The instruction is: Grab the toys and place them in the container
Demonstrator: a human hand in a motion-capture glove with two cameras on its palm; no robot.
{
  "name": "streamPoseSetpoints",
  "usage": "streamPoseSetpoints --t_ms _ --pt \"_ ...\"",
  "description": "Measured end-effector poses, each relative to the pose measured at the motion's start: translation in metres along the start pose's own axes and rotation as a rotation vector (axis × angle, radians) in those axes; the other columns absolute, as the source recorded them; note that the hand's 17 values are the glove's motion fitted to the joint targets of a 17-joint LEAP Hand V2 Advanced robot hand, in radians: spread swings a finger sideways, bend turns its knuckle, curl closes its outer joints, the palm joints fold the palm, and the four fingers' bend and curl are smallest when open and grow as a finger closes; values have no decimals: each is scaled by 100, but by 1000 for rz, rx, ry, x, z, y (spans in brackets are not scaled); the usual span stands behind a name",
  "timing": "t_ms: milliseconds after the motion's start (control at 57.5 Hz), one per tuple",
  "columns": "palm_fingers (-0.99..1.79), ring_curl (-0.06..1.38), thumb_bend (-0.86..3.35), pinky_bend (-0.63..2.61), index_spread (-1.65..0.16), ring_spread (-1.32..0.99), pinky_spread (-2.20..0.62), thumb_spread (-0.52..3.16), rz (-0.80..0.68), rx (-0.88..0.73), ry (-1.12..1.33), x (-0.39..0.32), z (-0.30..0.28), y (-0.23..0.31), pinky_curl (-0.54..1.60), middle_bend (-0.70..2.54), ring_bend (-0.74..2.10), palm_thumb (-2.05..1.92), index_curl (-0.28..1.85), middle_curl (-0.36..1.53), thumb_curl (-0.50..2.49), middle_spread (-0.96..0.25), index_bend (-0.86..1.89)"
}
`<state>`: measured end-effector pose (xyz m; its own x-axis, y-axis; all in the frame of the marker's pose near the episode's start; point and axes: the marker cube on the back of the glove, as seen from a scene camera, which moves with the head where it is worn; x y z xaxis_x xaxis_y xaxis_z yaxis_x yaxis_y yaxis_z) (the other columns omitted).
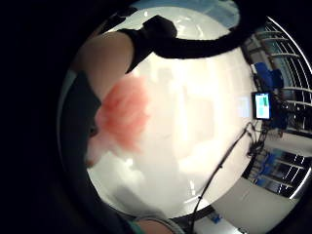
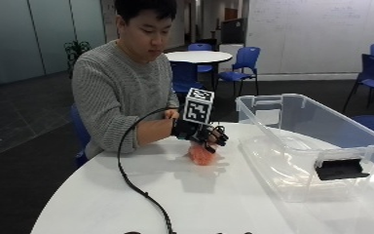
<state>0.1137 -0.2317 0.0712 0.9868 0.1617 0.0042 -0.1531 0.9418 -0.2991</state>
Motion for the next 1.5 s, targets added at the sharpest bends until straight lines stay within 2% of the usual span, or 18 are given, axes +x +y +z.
streamPoseSetpoints --t_ms 157,261,331,540,835,1096,1218,1358,1497 --pt "7 25 -3 84 -38 -10 4 117 40 -23 114 -9 27 -8 35 17 20 -1 34 29 21 -17 23" --pt "38 26 -1 80 -40 -17 -1 120 48 10 128 -12 28 -10 32 23 31 3 36 30 23 -21 28" --pt "62 30 0 68 -39 -25 -7 122 41 19 116 -15 30 -11 29 38 41 6 39 36 25 -24 33" --pt "103 41 3 57 -35 -43 -27 129 30 151 100 -19 36 -11 28 68 68 19 47 50 31 -29 37" --pt "104 53 5 62 -33 -49 -37 125 15 212 -2 -10 10 -5 35 76 87 35 60 62 43 -32 39" --pt "96 59 2 72 -33 -48 -39 115 43 441 -27 11 -136 1 41 77 94 42 74 71 52 -32 38" --pt "93 60 0 76 -33 -48 -39 112 29 484 -13 11 -181 -8 42 77 97 43 80 75 56 -33 37" --pt "89 62 -1 79 -34 -47 -39 111 -20 481 -104 -8 -201 -44 44 77 99 43 86 79 59 -33 36" --pt "87 63 -1 82 -35 -47 -39 110 26 477 -105 -39 -216 -127 45 76 100 43 92 83 61 -33 34"
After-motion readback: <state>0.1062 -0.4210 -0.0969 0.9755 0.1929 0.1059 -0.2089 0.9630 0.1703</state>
